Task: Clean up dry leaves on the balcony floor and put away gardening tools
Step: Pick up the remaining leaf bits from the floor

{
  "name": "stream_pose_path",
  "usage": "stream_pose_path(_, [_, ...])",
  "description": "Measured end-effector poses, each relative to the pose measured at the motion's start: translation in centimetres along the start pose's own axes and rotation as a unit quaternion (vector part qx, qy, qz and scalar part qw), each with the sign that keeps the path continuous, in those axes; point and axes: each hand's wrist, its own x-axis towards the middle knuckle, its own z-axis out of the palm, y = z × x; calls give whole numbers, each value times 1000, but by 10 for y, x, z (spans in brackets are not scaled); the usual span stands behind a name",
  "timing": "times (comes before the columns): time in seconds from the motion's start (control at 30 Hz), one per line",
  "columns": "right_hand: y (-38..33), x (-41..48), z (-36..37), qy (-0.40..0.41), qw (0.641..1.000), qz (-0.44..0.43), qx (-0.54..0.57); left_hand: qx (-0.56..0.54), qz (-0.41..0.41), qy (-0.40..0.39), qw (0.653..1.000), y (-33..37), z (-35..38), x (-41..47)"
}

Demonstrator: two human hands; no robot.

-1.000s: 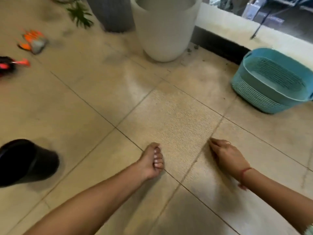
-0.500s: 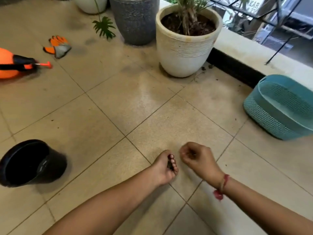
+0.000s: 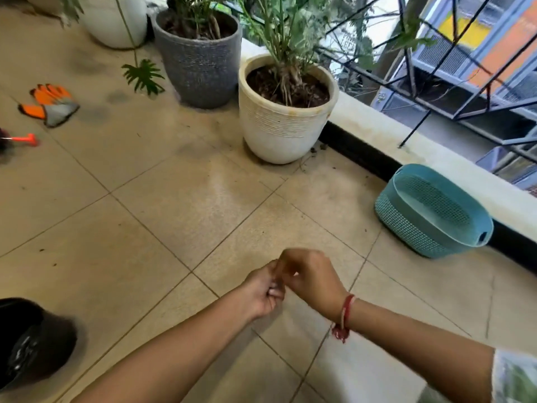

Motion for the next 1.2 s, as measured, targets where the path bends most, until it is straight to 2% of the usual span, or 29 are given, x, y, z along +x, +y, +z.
stream_pose_path(0.07, [-4,23,-22,9,995,90,51,44,-20,-6,999,22,3,-9])
stream_pose_path(0.13, [3,49,-45,-79,981,165,60,96,-27,-8,995,49,2,-14])
stream_pose_path(0.2, [28,71,-61,-150,966,211,8,135,-19,0,991,80,0,-14])
stream_pose_path(0.3, [91,115,-66,-133,955,253,-74,162,16,14,987,127,-4,-3])
stream_pose_path(0.37, [126,149,-64,-84,956,255,-122,149,44,34,987,152,-11,6])
stream_pose_path(0.53, [176,220,-68,2,950,287,-123,72,61,60,994,160,-18,42])
stream_pose_path(0.7, [229,286,-59,-26,955,237,-179,-83,57,17,995,128,-3,87])
stream_pose_path(0.87, [271,314,-36,-62,953,218,-198,-236,57,-4,970,92,3,100])
stream_pose_path(1.03, [283,326,-29,-40,958,211,-191,-286,98,12,953,74,5,94])
stream_pose_path(1.2, [284,332,-20,-15,959,220,-176,-291,143,23,946,82,-1,92])
